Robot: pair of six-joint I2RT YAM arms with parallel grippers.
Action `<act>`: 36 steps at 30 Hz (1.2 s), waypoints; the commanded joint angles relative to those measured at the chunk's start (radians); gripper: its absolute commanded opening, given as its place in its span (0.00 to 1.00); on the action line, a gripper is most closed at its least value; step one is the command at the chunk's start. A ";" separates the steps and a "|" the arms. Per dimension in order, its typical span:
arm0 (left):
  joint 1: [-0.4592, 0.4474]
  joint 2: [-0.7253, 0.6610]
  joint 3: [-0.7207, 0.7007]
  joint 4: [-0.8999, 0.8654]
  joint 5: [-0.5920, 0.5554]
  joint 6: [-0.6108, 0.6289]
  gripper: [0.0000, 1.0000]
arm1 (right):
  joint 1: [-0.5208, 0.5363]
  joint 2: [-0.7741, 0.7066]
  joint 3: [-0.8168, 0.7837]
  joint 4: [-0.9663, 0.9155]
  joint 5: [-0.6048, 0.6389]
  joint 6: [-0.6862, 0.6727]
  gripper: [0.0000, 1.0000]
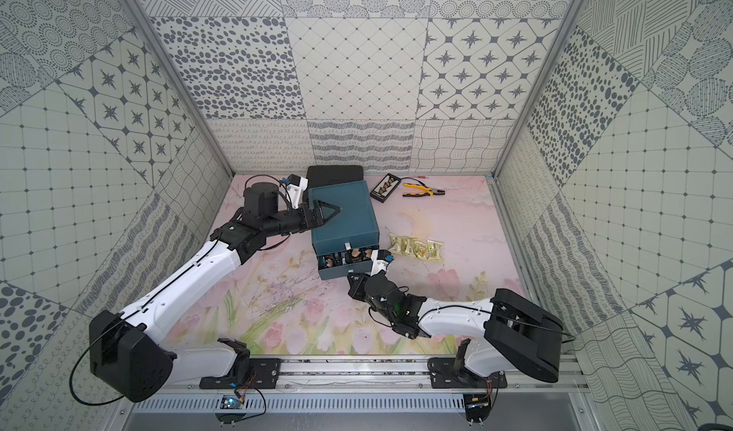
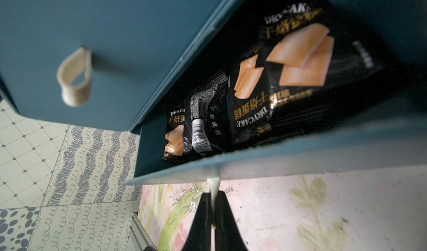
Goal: Take the cookies out of the drawer
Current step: Open the drawer in the storage box.
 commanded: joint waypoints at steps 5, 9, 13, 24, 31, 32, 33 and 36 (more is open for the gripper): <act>0.002 0.009 0.000 -0.068 -0.013 -0.020 0.99 | 0.091 -0.139 -0.038 -0.172 0.103 0.034 0.00; 0.002 0.012 -0.007 -0.054 -0.021 -0.031 0.99 | 0.118 -0.179 -0.057 -0.207 0.111 0.058 0.00; 0.002 0.015 -0.008 -0.048 -0.023 -0.041 0.99 | 0.161 -0.186 -0.047 -0.253 0.142 0.060 0.00; 0.002 0.013 -0.018 -0.038 -0.030 -0.046 0.99 | 0.240 -0.196 -0.034 -0.310 0.196 0.074 0.00; 0.002 0.015 -0.023 -0.029 -0.039 -0.050 0.99 | 0.251 -0.196 -0.011 -0.356 0.213 0.064 0.13; 0.002 0.013 -0.023 -0.026 -0.040 -0.051 0.99 | 0.252 -0.195 -0.007 -0.362 0.216 0.061 0.17; 0.000 0.010 -0.023 -0.025 -0.043 -0.051 0.99 | 0.252 -0.195 -0.002 -0.369 0.218 0.058 0.21; 0.001 -0.004 -0.014 -0.041 -0.050 -0.036 0.99 | 0.252 -0.204 0.015 -0.400 0.228 0.044 0.37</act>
